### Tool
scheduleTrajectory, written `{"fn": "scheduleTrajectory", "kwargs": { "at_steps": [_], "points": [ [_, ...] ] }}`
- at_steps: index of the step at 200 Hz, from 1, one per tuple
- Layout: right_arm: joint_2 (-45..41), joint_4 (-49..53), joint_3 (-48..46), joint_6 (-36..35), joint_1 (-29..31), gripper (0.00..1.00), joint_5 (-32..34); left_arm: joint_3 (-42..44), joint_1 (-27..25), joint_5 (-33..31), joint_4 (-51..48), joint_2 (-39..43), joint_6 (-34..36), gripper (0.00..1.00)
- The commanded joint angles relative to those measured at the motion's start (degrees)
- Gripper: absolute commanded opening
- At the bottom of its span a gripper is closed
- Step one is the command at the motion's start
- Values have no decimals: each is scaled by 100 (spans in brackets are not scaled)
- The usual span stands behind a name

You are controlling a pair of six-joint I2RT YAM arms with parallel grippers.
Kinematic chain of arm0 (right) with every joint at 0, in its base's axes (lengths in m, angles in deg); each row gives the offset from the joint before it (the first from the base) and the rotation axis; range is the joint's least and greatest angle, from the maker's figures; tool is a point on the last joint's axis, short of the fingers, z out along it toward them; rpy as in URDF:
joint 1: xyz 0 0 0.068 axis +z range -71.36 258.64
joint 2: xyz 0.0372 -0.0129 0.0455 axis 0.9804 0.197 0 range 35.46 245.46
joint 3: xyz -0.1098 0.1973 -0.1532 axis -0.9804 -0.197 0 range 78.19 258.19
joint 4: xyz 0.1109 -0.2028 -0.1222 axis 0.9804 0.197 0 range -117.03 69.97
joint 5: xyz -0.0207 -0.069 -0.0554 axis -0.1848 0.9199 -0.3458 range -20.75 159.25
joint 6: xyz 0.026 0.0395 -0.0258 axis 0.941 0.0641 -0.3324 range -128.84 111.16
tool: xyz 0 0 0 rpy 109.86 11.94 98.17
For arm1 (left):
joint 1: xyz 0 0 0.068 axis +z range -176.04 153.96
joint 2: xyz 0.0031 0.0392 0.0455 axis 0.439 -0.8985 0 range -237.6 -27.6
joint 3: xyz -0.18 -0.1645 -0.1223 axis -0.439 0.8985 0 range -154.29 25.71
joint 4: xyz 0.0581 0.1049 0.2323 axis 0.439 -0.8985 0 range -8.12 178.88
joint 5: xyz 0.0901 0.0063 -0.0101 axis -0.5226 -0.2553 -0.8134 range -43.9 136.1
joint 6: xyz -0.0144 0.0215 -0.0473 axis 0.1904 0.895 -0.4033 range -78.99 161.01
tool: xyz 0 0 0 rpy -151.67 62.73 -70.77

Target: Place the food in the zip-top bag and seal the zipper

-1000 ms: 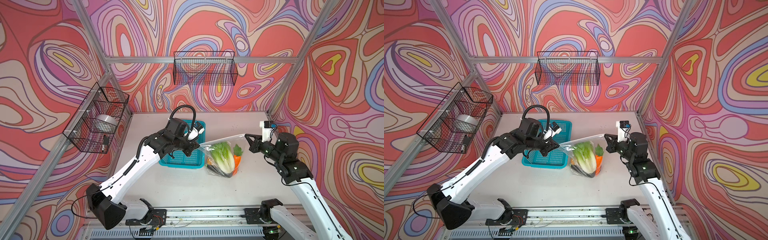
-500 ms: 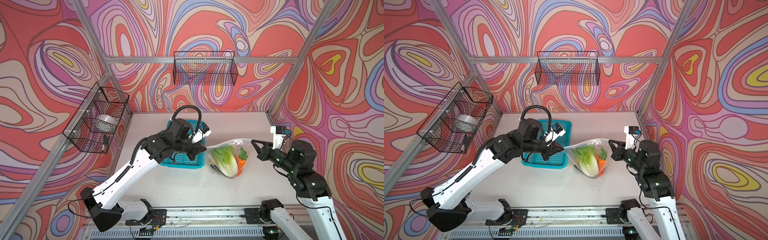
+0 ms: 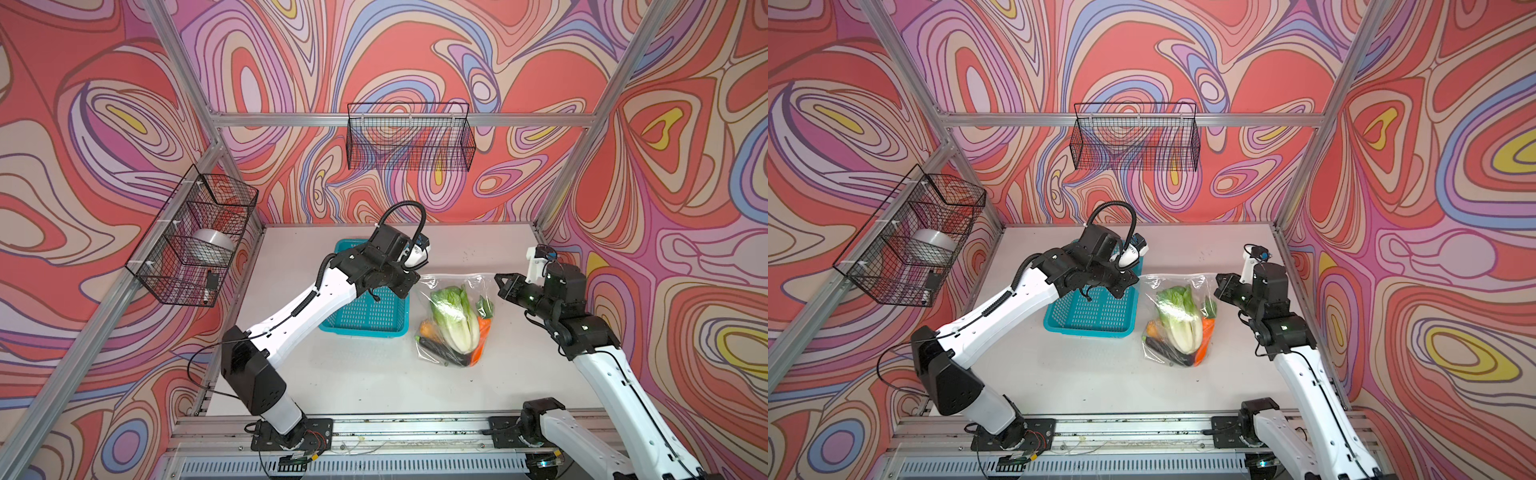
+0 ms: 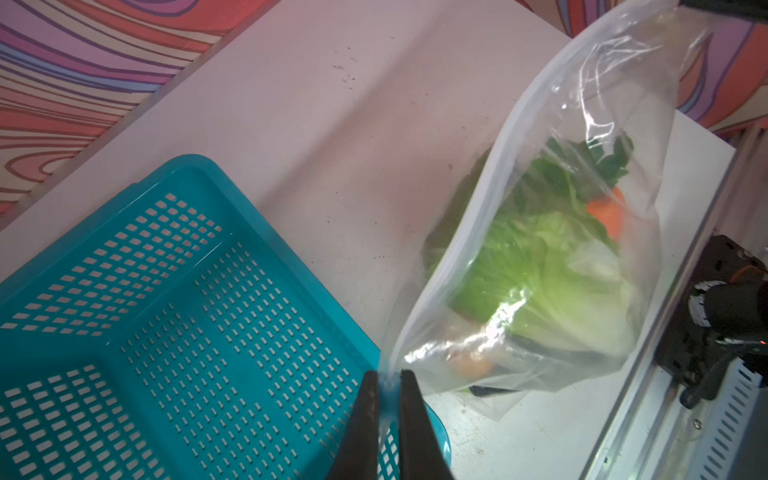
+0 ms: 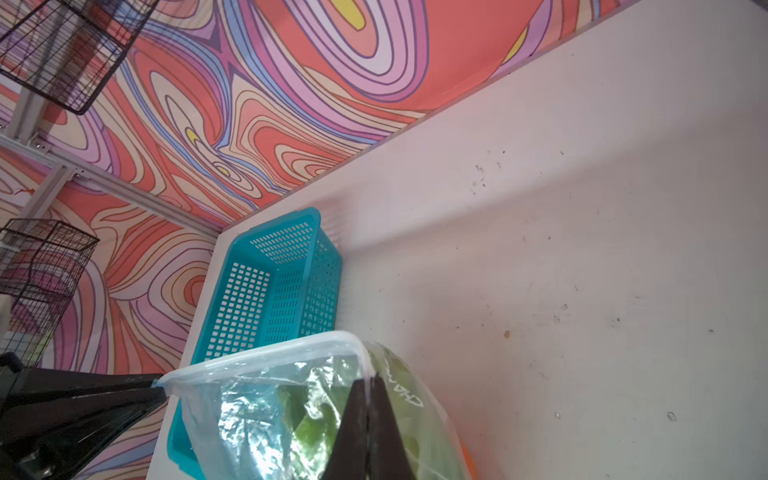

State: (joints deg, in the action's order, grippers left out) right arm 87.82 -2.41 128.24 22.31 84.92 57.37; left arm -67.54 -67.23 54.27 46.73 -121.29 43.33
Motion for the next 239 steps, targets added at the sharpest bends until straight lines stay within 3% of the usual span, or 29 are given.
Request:
{"fn": "scheduleTrajectory", "kwargs": {
  "at_steps": [1,16,23,26,118,194,222,239],
  "points": [
    [183,-886,-126,24,-31,0,405,-208,41,-507,73,71,-270,48],
    [441,-1110,-75,-133,-39,0,612,-25,63,-706,336,272,-406,76],
    [586,-1223,-43,-223,-35,0,664,97,88,-795,479,397,-489,97],
    [648,-1264,-35,-251,-32,0,691,154,104,-814,539,458,-523,100],
    [3025,-2890,436,-737,-162,0,858,2608,955,-1439,1584,2527,-1823,100],
    [4377,-3174,1007,-735,-487,0,569,3727,1812,-1829,1816,3559,-2028,100],
    [4139,-3195,1021,-866,-505,40,490,4075,2234,-2116,2027,3695,-1973,100],
    [3878,-2972,1093,-1069,-527,96,488,4232,2573,-2131,2148,3726,-2046,100]
  ]
}}
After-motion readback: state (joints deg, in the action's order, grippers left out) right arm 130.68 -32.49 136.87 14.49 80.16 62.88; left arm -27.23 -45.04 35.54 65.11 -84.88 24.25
